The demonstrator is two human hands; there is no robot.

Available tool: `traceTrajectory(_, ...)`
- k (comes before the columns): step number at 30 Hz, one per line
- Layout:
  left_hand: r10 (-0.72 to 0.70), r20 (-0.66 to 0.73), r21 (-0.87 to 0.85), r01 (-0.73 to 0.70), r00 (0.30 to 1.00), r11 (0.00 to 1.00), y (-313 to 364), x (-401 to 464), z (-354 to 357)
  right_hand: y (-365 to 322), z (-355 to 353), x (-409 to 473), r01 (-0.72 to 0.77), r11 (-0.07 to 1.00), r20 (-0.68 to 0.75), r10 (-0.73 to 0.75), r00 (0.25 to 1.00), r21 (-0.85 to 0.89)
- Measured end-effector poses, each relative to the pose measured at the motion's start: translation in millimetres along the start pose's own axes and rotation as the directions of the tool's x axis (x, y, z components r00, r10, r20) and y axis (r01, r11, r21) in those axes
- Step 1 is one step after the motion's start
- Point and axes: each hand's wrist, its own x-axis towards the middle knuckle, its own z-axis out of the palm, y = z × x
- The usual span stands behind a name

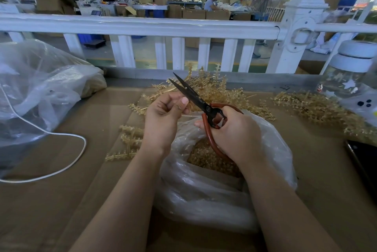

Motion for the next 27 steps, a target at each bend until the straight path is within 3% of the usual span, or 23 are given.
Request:
traceTrajectory(12, 0.065, 0.034, 0.053, -0.067, 0.997, 0.996, -3.7, 0.3, 0.3, 0.3, -2.1, 0.0, 0.003, 1.0, 0.01, -0.003, 1.0, 0.021)
traceTrajectory(27, 0.031, 0.027, 0.036, -0.032, 0.999, 0.999, -1.6, -0.8, 1.2, 1.7, 0.0, -0.3, 0.015, 0.997, 0.009, -0.016, 1.0, 0.072)
